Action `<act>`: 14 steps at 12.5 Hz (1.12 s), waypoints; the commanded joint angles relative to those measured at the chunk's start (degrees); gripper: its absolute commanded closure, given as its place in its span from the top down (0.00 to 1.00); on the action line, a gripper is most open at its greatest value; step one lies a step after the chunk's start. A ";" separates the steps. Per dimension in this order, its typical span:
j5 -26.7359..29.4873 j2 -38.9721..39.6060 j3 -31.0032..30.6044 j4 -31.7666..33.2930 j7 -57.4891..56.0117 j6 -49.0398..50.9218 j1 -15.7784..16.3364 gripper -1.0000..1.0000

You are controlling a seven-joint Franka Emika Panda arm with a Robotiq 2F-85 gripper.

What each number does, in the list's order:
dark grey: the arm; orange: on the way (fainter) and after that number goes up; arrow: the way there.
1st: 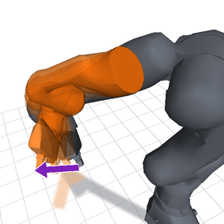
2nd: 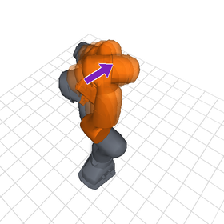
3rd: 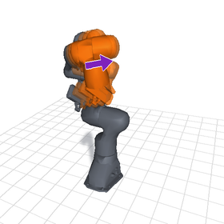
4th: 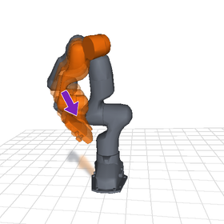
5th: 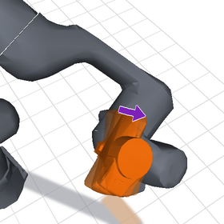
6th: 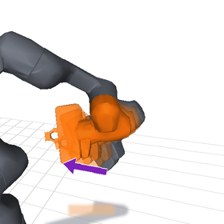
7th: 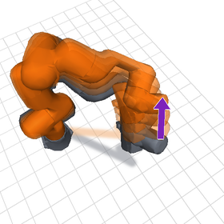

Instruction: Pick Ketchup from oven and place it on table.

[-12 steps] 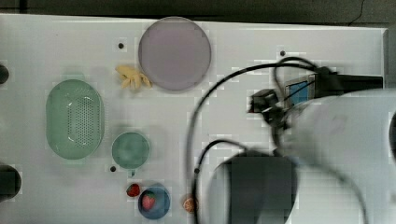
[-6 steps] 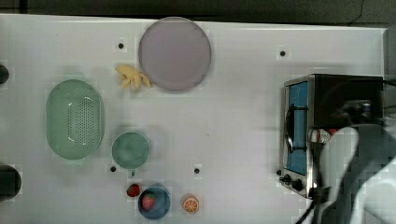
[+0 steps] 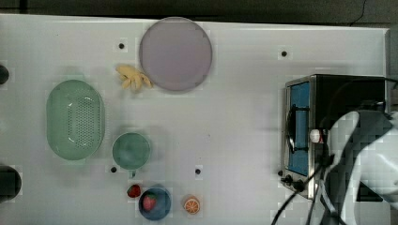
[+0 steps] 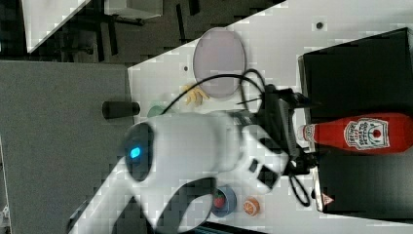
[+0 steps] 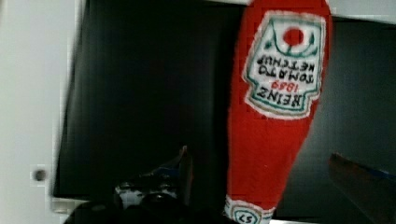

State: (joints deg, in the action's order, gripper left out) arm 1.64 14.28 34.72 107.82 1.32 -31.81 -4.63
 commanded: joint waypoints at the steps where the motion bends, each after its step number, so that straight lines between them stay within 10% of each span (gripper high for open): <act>1: 1.90 1.32 1.23 -0.49 1.84 -4.90 -1.89 1.00; 8: 5.93 5.63 1.15 -0.24 1.84 -7.42 -2.57 0.97; 11: 5.91 5.41 1.25 -0.57 1.84 -7.30 -2.74 0.60; 14: 5.58 2.58 0.27 -3.38 1.84 -3.42 -0.96 0.60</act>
State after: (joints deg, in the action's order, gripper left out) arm 5.59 20.38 36.37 106.20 1.39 -38.16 -7.79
